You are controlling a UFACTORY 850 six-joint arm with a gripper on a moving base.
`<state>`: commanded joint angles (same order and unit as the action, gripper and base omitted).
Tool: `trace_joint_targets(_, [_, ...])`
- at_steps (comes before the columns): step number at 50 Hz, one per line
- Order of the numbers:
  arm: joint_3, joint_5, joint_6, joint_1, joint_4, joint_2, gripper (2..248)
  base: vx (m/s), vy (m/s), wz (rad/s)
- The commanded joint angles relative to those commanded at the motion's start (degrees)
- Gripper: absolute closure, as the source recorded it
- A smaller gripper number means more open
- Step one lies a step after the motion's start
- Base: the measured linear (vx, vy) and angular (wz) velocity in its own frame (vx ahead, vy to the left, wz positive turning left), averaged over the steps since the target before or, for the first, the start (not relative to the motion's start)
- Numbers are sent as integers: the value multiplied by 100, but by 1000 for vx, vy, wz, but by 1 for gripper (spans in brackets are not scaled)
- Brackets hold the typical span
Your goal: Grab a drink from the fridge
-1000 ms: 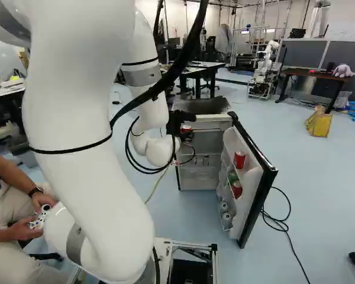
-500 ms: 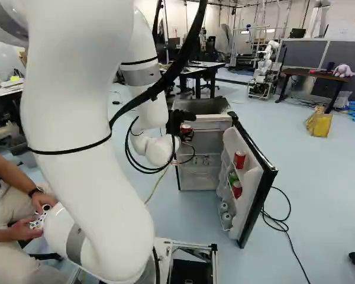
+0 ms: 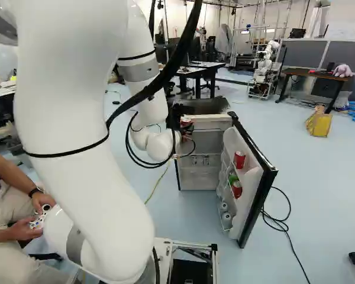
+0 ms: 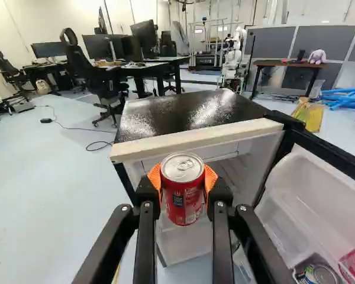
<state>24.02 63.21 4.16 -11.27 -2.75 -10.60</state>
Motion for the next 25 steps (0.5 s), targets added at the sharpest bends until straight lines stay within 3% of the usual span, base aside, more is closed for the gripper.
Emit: trace_joint_targets(25, [212, -308, 0, 31, 0, 164, 160, 0, 0, 0])
